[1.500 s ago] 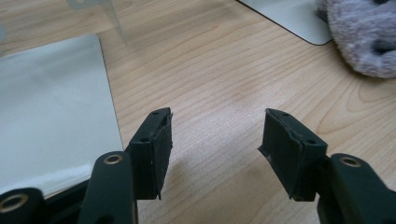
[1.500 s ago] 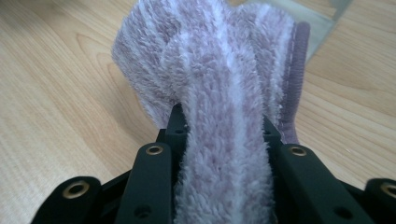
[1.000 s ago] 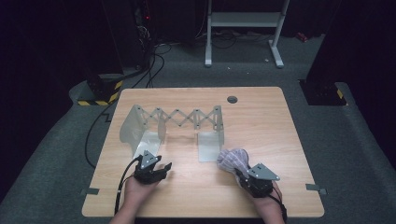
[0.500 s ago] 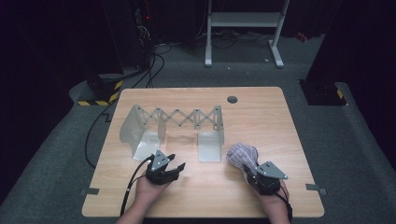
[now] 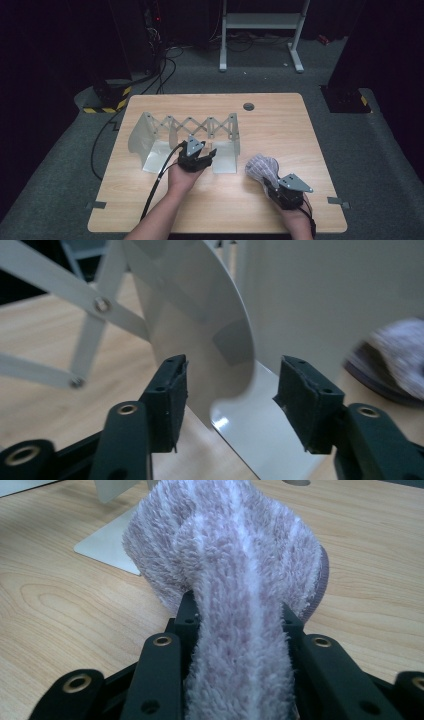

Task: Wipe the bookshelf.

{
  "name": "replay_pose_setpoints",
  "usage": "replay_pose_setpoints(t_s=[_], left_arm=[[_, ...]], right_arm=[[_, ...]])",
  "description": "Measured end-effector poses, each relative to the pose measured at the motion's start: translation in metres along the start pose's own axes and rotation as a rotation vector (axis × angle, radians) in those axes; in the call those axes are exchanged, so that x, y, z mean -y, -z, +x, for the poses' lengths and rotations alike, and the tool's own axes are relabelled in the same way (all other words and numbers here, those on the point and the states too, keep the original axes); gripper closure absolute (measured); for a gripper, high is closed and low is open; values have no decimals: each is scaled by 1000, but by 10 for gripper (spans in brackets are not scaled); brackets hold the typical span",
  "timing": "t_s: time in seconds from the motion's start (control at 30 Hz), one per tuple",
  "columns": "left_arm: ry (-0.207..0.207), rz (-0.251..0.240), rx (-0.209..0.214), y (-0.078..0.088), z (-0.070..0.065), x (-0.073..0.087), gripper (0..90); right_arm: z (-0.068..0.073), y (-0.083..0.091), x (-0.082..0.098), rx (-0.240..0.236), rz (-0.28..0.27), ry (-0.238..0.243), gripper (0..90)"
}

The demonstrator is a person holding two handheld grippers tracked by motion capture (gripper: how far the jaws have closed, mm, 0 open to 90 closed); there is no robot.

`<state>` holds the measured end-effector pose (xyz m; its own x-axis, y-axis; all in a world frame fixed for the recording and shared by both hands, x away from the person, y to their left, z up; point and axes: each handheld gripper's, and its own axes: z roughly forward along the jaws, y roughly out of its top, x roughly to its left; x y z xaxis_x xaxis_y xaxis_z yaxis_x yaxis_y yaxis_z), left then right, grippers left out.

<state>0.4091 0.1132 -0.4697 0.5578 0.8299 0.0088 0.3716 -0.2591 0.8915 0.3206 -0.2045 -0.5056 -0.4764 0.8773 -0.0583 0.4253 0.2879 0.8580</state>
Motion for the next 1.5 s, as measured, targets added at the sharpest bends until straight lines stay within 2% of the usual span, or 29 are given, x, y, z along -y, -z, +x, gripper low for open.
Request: replay_pose_setpoints(t_s=[0.13,0.2,0.37,0.5,0.7,0.9,0.97,1.0,1.07,1.13,1.2,1.33,1.37,1.5], left_arm=[[4,16,-53,-5,2,-3,649],[-4,14,-81,-2,2,-2,695],[1,-1,-102,10,9,7,779],[-5,-7,-89,21,9,13,799],[3,-21,-49,37,-4,23,786],[-28,-25,-8,42,-14,27,779],[-29,-26,23,45,-13,29,754],[-31,-21,37,49,-13,32,689],[-32,-18,47,59,-8,41,570],[-22,-14,40,68,-1,50,530],[-15,-7,17,80,10,61,527],[17,10,-53,95,33,77,543],[37,8,-87,100,42,79,550],[68,-6,-171,103,63,76,543]], right_arm=[[1,1,0,-3,0,2,664],[2,0,0,-7,3,5,664],[5,-2,1,-14,12,10,663],[8,-2,0,-20,12,20,664],[13,-5,-1,-28,17,30,663],[15,-6,0,-33,20,37,663],[15,-6,0,-34,20,37,663],[14,-6,0,-35,19,36,663],[14,-6,0,-36,18,32,663],[13,-6,0,-37,20,31,663],[13,-7,0,-38,21,32,662],[16,-9,0,-43,28,39,661],[16,-10,0,-44,29,42,661],[19,-11,-1,-45,30,46,661]])
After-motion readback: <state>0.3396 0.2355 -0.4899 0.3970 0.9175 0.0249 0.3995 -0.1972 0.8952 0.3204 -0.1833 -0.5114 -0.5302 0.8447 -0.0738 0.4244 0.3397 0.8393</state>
